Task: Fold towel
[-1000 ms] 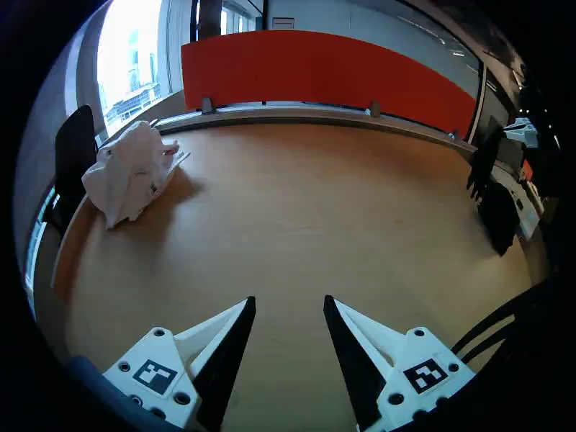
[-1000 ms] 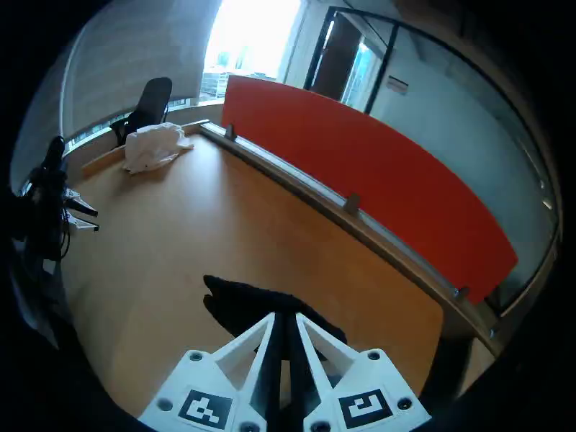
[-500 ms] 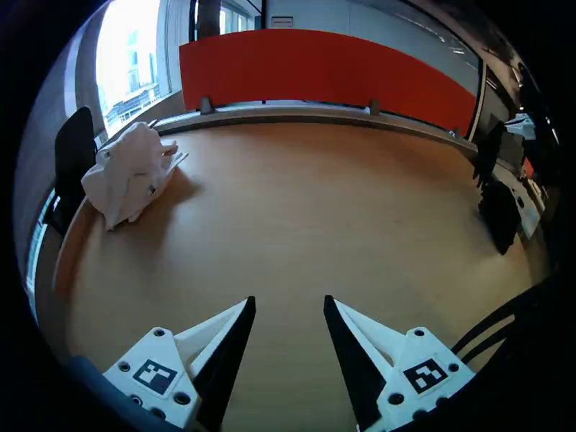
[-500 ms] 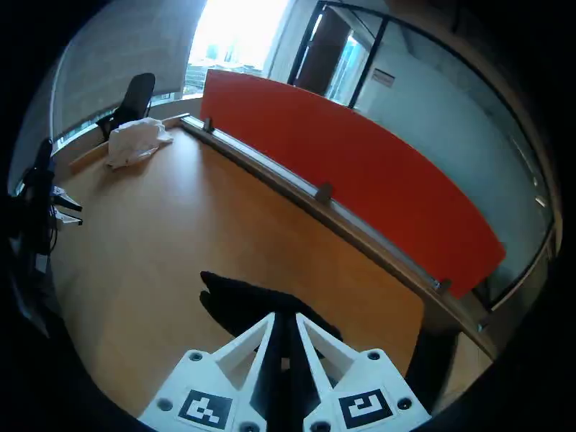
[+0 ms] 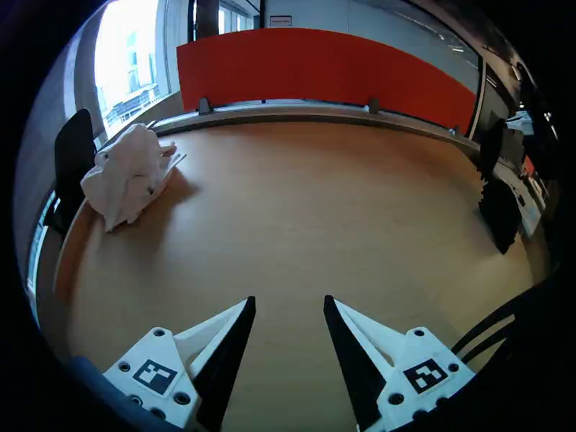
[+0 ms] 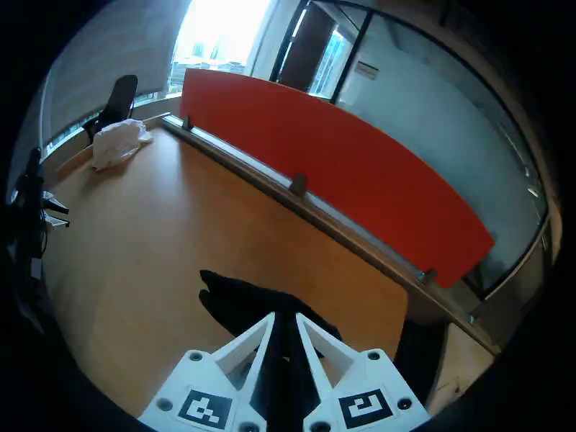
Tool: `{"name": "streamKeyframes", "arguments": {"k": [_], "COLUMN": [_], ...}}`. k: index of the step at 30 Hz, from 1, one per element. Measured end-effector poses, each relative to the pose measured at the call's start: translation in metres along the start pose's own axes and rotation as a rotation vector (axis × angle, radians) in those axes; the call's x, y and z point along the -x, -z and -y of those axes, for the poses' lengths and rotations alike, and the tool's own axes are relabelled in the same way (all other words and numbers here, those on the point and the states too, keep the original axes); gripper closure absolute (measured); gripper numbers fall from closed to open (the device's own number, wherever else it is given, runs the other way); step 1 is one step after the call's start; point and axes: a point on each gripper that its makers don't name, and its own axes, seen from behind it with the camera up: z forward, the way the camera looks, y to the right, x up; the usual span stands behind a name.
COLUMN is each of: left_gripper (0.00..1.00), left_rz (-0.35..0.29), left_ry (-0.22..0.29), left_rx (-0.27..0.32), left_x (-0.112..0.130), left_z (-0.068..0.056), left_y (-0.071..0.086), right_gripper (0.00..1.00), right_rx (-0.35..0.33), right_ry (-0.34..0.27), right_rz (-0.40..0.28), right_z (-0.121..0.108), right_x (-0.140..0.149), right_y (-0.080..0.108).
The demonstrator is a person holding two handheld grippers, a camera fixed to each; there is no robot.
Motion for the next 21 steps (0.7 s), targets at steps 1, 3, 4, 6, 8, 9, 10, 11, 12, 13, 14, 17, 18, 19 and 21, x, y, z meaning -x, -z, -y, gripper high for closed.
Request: {"name": "streamKeyframes", "arguments": {"k": [1,3,4,6,8,9,10,11,12,13,14,17,18,19,21], "left_gripper": [0.31,0.31,0.31,0.31,0.31,0.31,0.31,0.31,0.31,0.31,0.31,0.31,0.31,0.31,0.31], "left_rz": [0.000,0.001,0.001,0.001,0.001,0.001,0.002,0.002,0.002,0.002,0.003,0.003,0.004,0.004,0.004], "left_ry": [-0.001,-0.002,-0.002,-0.003,-0.004,-0.004,-0.004,-0.004,-0.005,-0.005,-0.005,-0.007,-0.007,-0.008,-0.010], "left_rx": [-0.001,-0.002,-0.002,-0.003,-0.003,-0.003,-0.003,-0.003,-0.003,-0.003,-0.002,-0.001,-0.001,-0.001,0.000], "left_x": [0.000,-0.001,-0.001,-0.001,-0.002,-0.002,-0.002,-0.002,-0.002,-0.002,-0.002,-0.003,-0.003,-0.003,-0.003], "left_z": [0.000,-0.001,-0.001,-0.001,-0.002,-0.002,-0.002,-0.002,-0.003,-0.003,-0.003,-0.004,-0.005,-0.005,-0.006], "left_y": [0.000,0.000,0.000,0.000,-0.001,-0.001,-0.001,-0.001,-0.001,-0.001,-0.001,-0.002,-0.002,-0.003,-0.003], "right_gripper": [0.95,0.95,0.95,0.95,0.95,0.95,0.95,0.95,0.95,0.95,0.95,0.95,0.95,0.95,0.95], "right_rx": [0.003,0.009,0.012,0.016,0.018,0.019,0.021,0.022,0.023,0.024,0.024,0.029,0.031,0.033,0.037], "right_ry": [-0.001,-0.004,-0.005,-0.009,-0.013,-0.015,-0.017,-0.018,-0.019,-0.022,-0.024,-0.030,-0.032,-0.035,-0.039], "right_rz": [0.003,0.007,0.009,0.013,0.019,0.021,0.024,0.026,0.028,0.029,0.030,0.034,0.035,0.037,0.041], "right_z": [-0.003,-0.007,-0.009,-0.013,-0.017,-0.018,-0.019,-0.020,-0.020,-0.021,-0.021,-0.024,-0.024,-0.025,-0.027], "right_x": [0.001,0.004,0.005,0.007,0.010,0.011,0.013,0.014,0.016,0.017,0.018,0.023,0.024,0.027,0.031], "right_y": [0.000,0.001,0.001,0.002,0.002,0.002,0.002,0.002,0.002,0.003,0.003,0.006,0.007,0.008,0.011]}}
